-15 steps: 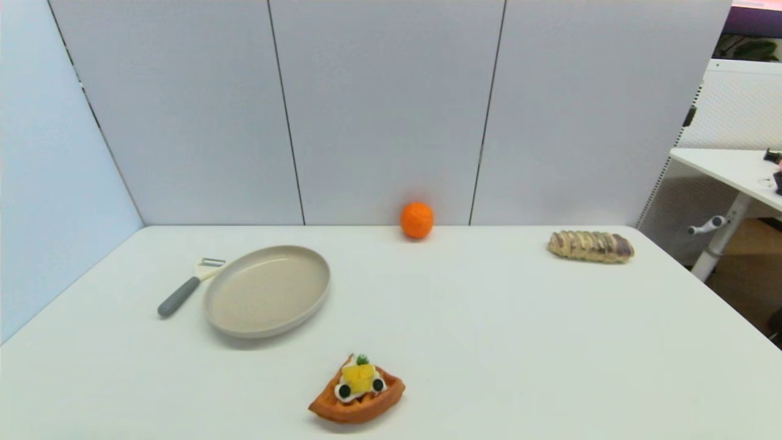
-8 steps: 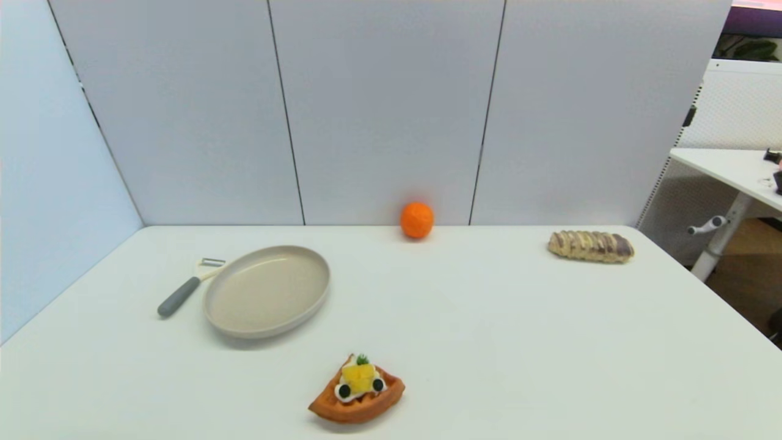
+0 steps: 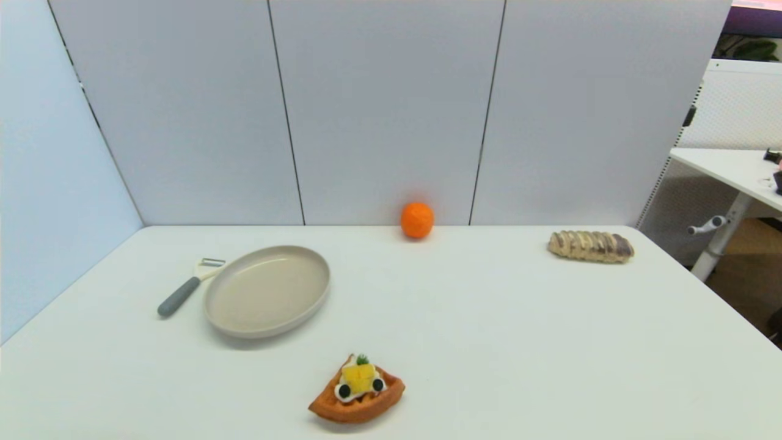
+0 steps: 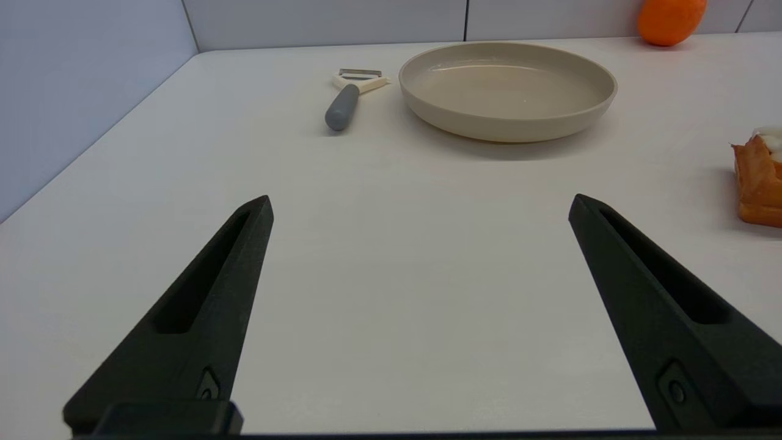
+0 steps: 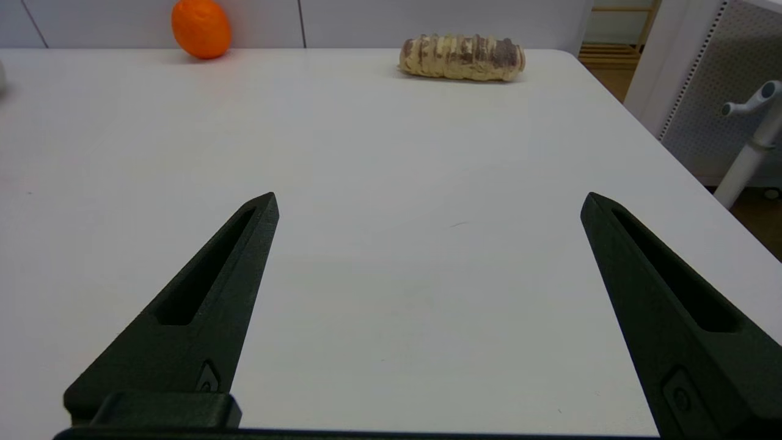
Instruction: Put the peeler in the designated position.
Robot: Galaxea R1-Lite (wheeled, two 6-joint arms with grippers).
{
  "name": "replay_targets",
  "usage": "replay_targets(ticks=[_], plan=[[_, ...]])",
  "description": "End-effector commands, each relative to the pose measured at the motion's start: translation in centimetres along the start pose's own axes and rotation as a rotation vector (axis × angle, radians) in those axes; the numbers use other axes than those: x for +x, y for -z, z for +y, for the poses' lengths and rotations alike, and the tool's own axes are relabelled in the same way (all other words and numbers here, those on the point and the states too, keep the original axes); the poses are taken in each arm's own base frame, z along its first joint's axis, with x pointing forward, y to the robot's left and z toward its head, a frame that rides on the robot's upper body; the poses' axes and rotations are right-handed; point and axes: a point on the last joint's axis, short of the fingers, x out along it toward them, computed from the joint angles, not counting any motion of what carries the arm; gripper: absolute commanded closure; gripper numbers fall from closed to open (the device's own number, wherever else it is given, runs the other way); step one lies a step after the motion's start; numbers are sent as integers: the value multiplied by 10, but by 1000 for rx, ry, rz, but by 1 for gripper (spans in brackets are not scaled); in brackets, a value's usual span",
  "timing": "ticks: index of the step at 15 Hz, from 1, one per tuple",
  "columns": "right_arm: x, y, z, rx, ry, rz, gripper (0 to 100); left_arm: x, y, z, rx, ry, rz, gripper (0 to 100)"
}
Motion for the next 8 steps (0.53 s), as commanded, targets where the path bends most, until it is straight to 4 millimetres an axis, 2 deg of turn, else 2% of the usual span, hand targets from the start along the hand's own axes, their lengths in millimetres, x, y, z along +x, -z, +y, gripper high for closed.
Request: replay_targets(ticks=[1,8], plan=[[0,-1,0,-1,1,4,0,0,0,0,1,0,2,0],[0,-1,0,4,-2,-6,0,0,0,0,1,0,2,0]])
